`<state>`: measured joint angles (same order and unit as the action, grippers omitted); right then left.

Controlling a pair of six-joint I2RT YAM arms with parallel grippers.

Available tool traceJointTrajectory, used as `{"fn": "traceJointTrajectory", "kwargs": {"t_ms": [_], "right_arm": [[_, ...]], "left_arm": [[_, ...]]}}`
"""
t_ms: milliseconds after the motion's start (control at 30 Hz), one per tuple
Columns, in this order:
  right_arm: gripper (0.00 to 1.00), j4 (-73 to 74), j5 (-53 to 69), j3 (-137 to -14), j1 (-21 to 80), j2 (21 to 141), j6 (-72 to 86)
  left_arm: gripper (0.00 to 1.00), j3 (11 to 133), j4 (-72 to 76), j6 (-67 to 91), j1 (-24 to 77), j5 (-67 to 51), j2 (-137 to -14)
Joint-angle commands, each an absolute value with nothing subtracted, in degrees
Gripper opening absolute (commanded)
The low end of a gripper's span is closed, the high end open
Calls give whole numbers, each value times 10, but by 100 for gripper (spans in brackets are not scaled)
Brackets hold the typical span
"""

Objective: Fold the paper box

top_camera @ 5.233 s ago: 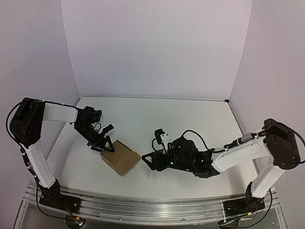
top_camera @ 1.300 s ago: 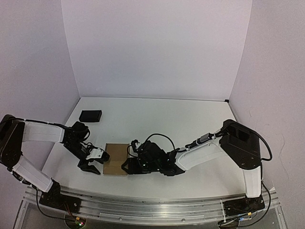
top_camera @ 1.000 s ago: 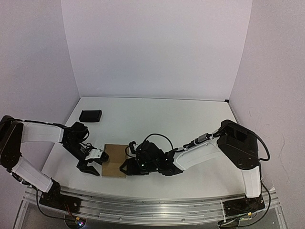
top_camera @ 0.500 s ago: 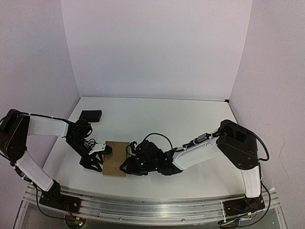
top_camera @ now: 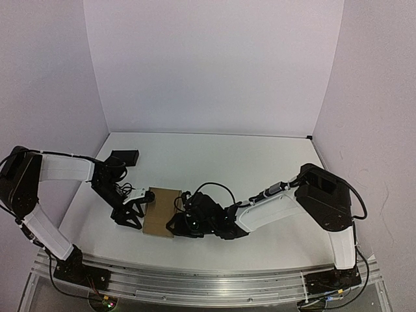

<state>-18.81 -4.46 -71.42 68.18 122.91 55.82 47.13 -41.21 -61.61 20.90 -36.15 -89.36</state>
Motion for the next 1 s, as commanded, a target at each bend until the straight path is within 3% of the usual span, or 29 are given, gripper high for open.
{"fn": "traceJointTrajectory", "kwargs": {"t_ms": [0, 300, 600, 967], "right_arm": [[41, -150, -74, -706, 685, 1200, 537], [46, -143, -80, -720, 685, 1191, 513], [52, -145, -90, -716, 676, 1179, 490], [38, -152, -62, -737, 663, 1206, 491]], "left_arm": [[58, 497, -458, -630, 205, -390, -898], [60, 514, -504, -645, 184, -384, -915], [71, 503, -462, -648, 184, -375, -911], [70, 445, -323, -650, 205, -388, -921]]}}
